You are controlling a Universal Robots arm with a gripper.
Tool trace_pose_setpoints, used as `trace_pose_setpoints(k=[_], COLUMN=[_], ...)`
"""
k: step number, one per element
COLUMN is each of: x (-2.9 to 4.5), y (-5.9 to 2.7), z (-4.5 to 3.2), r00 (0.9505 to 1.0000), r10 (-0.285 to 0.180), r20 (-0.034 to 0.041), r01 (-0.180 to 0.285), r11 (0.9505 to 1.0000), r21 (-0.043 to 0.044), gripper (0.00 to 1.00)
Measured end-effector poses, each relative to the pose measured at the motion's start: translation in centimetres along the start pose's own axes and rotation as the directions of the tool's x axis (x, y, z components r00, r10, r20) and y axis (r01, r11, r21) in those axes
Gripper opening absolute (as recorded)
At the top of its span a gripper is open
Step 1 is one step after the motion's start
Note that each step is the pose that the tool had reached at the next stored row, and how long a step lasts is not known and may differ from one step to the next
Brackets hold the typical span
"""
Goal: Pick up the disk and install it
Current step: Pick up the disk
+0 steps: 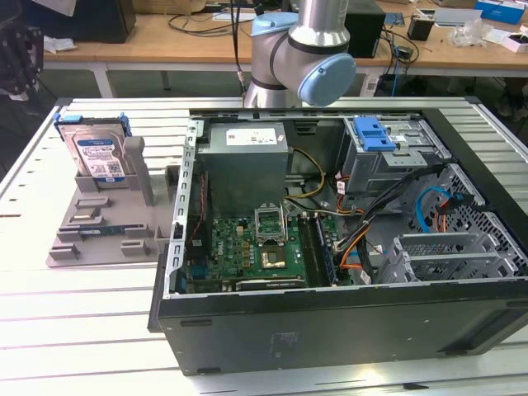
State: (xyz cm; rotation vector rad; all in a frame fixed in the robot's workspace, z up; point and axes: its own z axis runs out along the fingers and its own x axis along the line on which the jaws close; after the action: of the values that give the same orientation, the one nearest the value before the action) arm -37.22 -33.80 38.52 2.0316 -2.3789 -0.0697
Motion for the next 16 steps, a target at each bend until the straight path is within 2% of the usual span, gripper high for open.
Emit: trace_pose_setpoints(k=[1, 2, 8, 16], x=[-0.15, -1.75, -3.09, -4.08], y=[0.02, 0.12, -0.02, -0.26], z=[0.01, 0.05, 0.09, 0.18], r00=[0.9996, 0.9997, 1.0, 1.0], r10=[0.028, 0.026, 0.009, -0.006], r20=[0.0007, -0.0018, -0.0026, -0.0034], r01=[-0.028, -0.026, -0.009, 0.006], r11=[0.9996, 0.9997, 1.0, 1.0], r21=[0.0006, 0.001, 0.0007, 0.0006], gripper=[0.11, 0.11, 0.11, 0.11])
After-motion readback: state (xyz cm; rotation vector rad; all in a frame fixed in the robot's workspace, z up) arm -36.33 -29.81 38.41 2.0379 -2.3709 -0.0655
